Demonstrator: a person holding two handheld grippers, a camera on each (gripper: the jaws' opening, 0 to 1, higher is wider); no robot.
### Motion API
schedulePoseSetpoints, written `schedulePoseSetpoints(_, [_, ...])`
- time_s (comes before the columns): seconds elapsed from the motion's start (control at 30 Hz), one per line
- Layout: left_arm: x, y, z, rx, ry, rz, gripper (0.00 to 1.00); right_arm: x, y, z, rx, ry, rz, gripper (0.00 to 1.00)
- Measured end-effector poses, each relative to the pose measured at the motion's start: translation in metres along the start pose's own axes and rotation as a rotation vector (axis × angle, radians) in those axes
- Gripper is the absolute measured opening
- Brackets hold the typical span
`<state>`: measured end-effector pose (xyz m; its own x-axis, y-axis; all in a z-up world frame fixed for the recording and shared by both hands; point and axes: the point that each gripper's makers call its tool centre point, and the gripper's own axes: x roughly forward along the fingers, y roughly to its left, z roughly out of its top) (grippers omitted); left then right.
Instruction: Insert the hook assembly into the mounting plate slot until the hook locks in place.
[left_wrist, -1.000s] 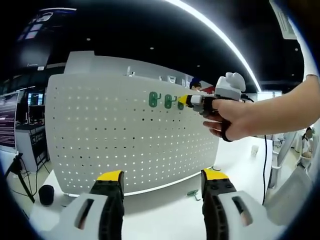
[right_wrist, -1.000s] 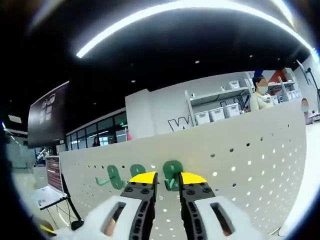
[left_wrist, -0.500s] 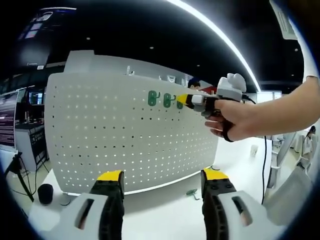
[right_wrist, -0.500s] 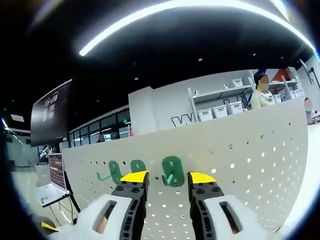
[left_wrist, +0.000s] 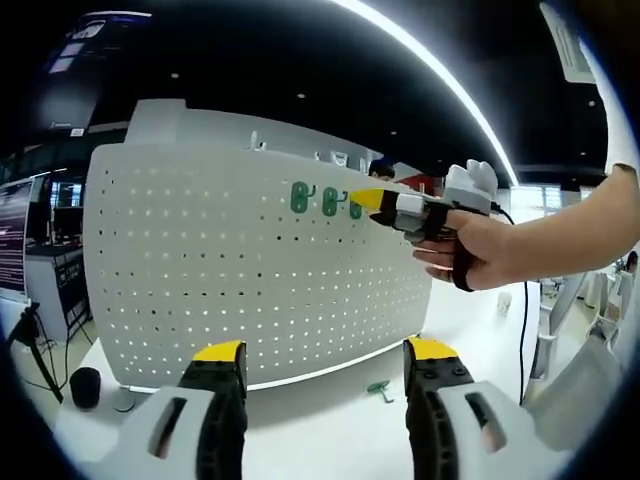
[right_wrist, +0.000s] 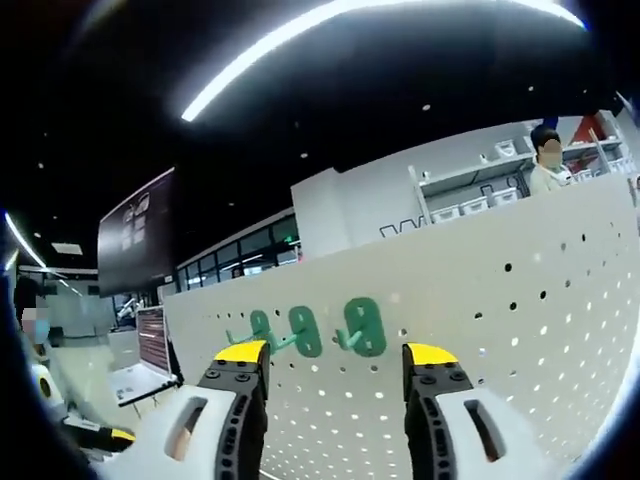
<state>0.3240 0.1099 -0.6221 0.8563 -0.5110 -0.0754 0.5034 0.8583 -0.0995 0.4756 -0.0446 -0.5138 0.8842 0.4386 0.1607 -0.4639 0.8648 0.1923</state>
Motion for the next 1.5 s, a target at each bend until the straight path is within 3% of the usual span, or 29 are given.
schedulePoseSetpoints(0.27, [0.000, -0.002, 0.000, 0.011, 0.006, -0.009, 0.65, -0.008, 0.002, 0.003, 0.001, 0.006, 0.036, 0.52])
schedulePoseSetpoints(0.43, [0.000, -0.002, -0.001, 0.008, 0.005, -0.012, 0.65, -0.016, 0.020, 0.001, 0.036, 0.010, 0.180, 0.52])
schedulePoseSetpoints(0.53, [0.000, -0.004, 0.000, 0.001, 0.002, -0.019, 0.66, -0.022, 0.026, 0.003, 0.024, 0.008, 0.231, 0.53])
schedulePoseSetpoints(0.9, [0.001, -0.004, -0.002, 0.003, 0.006, -0.024, 0.65, -0.027, 0.029, 0.001, 0.012, 0.021, 0.252, 0.53])
schedulePoseSetpoints(1.5, [0.001, -0.007, -0.003, -0.004, 0.001, -0.036, 0.66, -0.072, 0.033, -0.019, -0.019, 0.068, 0.300, 0.57])
